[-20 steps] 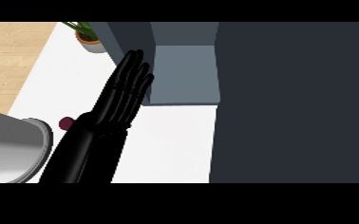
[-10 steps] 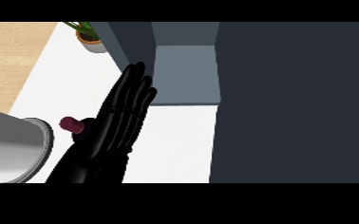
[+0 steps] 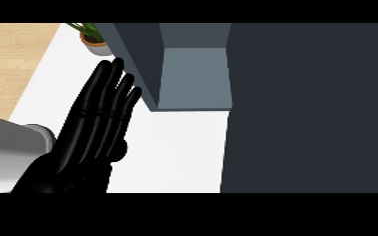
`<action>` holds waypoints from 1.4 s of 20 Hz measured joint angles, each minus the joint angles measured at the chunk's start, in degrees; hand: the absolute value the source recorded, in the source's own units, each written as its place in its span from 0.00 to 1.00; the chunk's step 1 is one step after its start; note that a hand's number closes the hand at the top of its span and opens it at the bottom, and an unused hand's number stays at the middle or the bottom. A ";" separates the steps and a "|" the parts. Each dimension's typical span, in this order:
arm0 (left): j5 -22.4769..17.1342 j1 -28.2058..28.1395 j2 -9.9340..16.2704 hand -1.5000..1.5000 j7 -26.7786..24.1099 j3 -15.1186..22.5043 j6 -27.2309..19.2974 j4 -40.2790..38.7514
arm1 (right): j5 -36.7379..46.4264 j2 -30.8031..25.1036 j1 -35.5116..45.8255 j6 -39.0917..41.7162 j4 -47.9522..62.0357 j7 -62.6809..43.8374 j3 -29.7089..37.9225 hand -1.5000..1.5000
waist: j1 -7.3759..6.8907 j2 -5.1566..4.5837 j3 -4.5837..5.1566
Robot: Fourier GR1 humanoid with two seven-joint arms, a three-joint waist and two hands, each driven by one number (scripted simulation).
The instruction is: Pick up the wine, place it into the cabinet and close the cabinet
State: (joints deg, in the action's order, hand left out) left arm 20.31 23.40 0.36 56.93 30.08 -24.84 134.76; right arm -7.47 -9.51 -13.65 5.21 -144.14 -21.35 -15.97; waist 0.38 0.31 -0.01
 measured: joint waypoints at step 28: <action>-20.14 -11.96 11.79 0.00 -7.43 -28.88 12.75 1.79 | 1.17 0.19 2.83 -1.63 -0.17 -2.42 -1.26 0.00 | -0.01 -0.19 0.11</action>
State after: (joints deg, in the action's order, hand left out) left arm 0.17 11.45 12.15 49.50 1.20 -12.10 136.55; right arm -6.29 -9.32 -10.82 3.58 -144.31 -23.77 -17.23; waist 0.37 0.12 0.10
